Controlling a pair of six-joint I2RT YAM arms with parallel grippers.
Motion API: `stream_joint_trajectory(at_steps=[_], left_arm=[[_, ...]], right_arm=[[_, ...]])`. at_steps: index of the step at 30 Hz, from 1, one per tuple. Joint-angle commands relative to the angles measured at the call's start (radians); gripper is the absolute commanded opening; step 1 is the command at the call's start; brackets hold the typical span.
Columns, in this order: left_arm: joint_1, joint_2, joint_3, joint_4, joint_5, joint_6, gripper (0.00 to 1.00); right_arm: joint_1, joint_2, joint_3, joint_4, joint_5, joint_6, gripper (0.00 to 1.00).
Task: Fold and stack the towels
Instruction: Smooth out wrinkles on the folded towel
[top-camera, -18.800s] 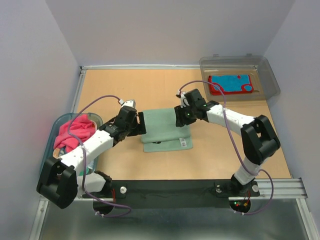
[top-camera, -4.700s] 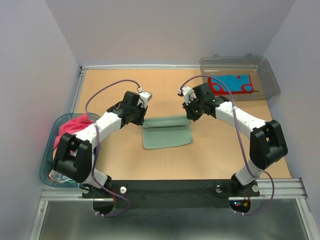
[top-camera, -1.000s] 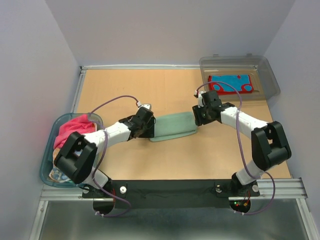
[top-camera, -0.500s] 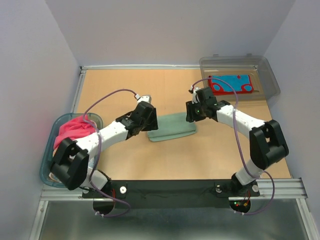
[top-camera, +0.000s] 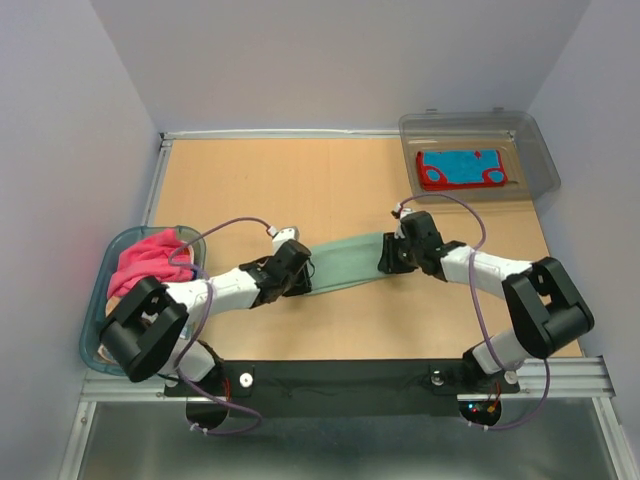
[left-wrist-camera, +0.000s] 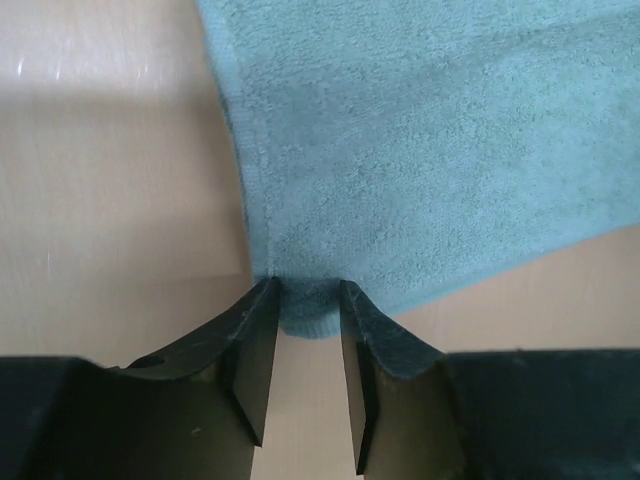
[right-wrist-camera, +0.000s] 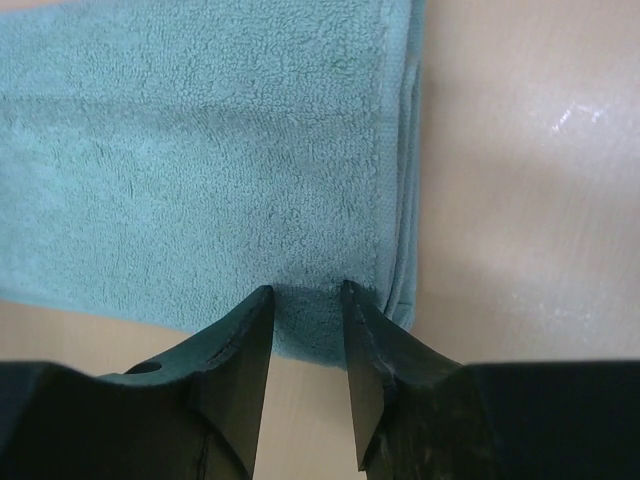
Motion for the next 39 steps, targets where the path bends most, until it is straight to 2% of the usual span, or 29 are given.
stream_joint_trajectory(at_steps=[1, 3, 5, 6, 9, 12, 14, 16, 18, 19, 22, 28, 32, 35, 39], left_arm=[[-0.009, -0.106, -0.1, 0.051, -0.013, -0.11, 0.39], [-0.009, -0.172, -0.124, 0.053, -0.016, -0.124, 0.39], [-0.009, -0.215, -0.131, 0.048, -0.016, -0.137, 0.48], [-0.012, -0.259, -0.131, 0.045, -0.016, -0.149, 0.57], [-0.017, -0.338, -0.118, 0.036, -0.025, -0.167, 0.67], [-0.023, -0.387, -0.092, 0.015, -0.045, -0.172, 0.7], [-0.025, -0.392, -0.075, 0.021, -0.067, -0.178, 0.7], [-0.026, -0.37, -0.069, 0.057, -0.074, -0.175, 0.69], [-0.028, -0.323, -0.06, 0.071, -0.08, -0.184, 0.63], [-0.032, -0.303, -0.059, 0.082, -0.093, -0.19, 0.55], [-0.045, -0.246, -0.078, 0.145, -0.082, -0.216, 0.42], [-0.097, -0.146, -0.132, 0.231, -0.076, -0.307, 0.37], [-0.106, -0.12, -0.19, 0.254, -0.08, -0.367, 0.35], [-0.1, -0.132, -0.203, 0.234, -0.116, -0.377, 0.34], [-0.062, -0.157, -0.165, 0.185, -0.151, -0.296, 0.35]], right_arm=[[0.005, -0.064, -0.12, 0.143, 0.103, 0.101, 0.4], [0.005, -0.073, -0.132, 0.174, 0.1, 0.107, 0.4], [0.005, -0.083, -0.129, 0.181, 0.097, 0.116, 0.41], [0.005, -0.096, -0.12, 0.181, 0.095, 0.119, 0.45], [0.006, -0.147, -0.103, 0.18, 0.086, 0.112, 0.52], [0.005, -0.196, -0.077, 0.181, 0.053, 0.118, 0.6], [0.005, -0.214, -0.071, 0.197, 0.027, 0.142, 0.6], [0.005, -0.236, -0.078, 0.247, -0.039, 0.167, 0.6], [0.006, -0.239, -0.101, 0.289, -0.09, 0.203, 0.59], [0.006, -0.227, -0.109, 0.321, -0.127, 0.214, 0.54], [0.008, -0.187, -0.147, 0.361, -0.145, 0.246, 0.44], [0.0, -0.13, -0.252, 0.421, -0.023, 0.265, 0.38], [-0.053, -0.107, -0.282, 0.43, 0.013, 0.273, 0.38], [-0.072, -0.116, -0.296, 0.435, 0.028, 0.288, 0.38], [-0.076, -0.127, -0.293, 0.442, 0.013, 0.302, 0.38]])
